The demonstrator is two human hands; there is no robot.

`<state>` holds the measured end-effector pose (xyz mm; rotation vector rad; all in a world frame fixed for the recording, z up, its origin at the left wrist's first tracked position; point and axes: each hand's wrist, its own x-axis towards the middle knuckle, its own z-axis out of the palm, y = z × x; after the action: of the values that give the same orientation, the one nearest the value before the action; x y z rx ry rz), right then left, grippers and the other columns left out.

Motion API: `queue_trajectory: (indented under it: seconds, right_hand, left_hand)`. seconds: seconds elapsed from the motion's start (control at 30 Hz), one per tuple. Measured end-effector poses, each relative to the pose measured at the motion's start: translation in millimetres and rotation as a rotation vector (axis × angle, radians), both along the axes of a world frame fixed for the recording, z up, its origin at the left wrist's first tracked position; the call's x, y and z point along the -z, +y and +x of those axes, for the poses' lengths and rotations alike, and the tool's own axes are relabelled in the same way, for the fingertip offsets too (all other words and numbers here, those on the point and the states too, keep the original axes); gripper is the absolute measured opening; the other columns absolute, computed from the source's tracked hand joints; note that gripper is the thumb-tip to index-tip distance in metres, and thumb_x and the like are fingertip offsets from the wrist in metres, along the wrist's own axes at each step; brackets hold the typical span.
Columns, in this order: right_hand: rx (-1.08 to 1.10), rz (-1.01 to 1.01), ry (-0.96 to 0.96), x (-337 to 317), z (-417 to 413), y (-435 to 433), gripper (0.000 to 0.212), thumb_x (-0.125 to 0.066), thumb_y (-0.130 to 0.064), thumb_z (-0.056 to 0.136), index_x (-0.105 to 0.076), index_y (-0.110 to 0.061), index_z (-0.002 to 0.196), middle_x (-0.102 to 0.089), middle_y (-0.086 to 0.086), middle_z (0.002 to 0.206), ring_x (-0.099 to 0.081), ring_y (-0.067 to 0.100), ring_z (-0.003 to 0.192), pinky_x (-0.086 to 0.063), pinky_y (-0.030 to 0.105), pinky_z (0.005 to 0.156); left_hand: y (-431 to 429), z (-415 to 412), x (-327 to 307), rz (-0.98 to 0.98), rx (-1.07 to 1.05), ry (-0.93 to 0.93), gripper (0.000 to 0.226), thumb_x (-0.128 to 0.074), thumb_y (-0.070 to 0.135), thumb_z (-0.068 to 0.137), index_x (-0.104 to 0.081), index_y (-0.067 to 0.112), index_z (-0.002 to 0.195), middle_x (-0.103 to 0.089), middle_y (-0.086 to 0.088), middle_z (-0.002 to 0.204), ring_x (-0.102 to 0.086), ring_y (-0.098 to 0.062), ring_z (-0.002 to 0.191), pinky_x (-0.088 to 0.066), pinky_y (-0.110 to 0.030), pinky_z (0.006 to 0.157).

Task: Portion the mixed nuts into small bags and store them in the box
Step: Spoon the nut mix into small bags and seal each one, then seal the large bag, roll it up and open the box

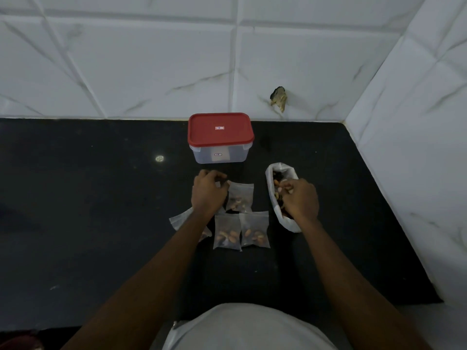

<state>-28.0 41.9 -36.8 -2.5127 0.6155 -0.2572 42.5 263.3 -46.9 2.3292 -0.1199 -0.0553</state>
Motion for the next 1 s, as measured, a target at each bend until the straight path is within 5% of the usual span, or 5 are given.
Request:
queue_trajectory:
  seconds: [0.17,0.37,0.6,0.87,1.0]
  right_hand:
    - [0.020,-0.021,0.176,1,-10,-18,0.022,-0.065,-0.021,0.090,-0.073,-0.020,0.111,-0.069,0.006,0.109,-0.064,0.026,0.101,-0.052,0.034,0.076]
    - [0.059,-0.009,0.224,-2,-12,-24,0.021,-0.065,-0.018,0.087,-0.068,-0.022,0.107,-0.061,0.003,0.113,-0.062,0.024,0.099,-0.048,0.032,0.074]
    - [0.022,-0.064,0.353,-11,-11,-31,0.019,-0.071,-0.028,0.083,-0.065,-0.016,0.096,-0.066,0.002,0.090,-0.065,0.022,0.085,-0.049,0.031,0.066]
    - [0.095,0.305,0.011,-34,15,-20,0.011,-0.077,-0.024,0.083,-0.067,-0.020,0.083,-0.065,-0.008,0.079,-0.059,0.003,0.072,-0.036,0.017,0.056]
    - [0.058,0.262,-0.006,-36,54,-5,0.011,-0.075,-0.025,0.084,-0.068,-0.016,0.086,-0.065,-0.006,0.079,-0.058,0.001,0.068,-0.038,0.015,0.057]
  left_hand:
    - [-22,1,2,-0.007,0.136,0.039,0.017,-0.065,0.033,0.089,-0.066,0.026,0.105,-0.056,0.005,0.109,-0.055,-0.013,0.101,-0.043,-0.026,0.084]
    - [-44,-2,1,0.008,0.167,0.033,0.014,-0.067,0.033,0.088,-0.068,0.027,0.100,-0.061,0.005,0.108,-0.058,-0.012,0.098,-0.050,-0.032,0.087]
    - [-48,-4,5,0.025,0.199,0.072,0.020,-0.064,0.039,0.090,-0.068,0.025,0.104,-0.061,0.006,0.109,-0.057,-0.008,0.094,-0.050,-0.030,0.086]
    - [-35,20,2,-0.031,0.160,0.151,0.012,-0.066,0.034,0.089,-0.065,0.029,0.099,-0.064,0.007,0.108,-0.059,-0.006,0.096,-0.052,-0.037,0.091]
    - [-28,32,-5,-0.077,0.142,0.201,0.006,-0.065,0.030,0.090,-0.063,0.030,0.096,-0.064,0.009,0.102,-0.061,-0.007,0.097,-0.052,-0.039,0.094]
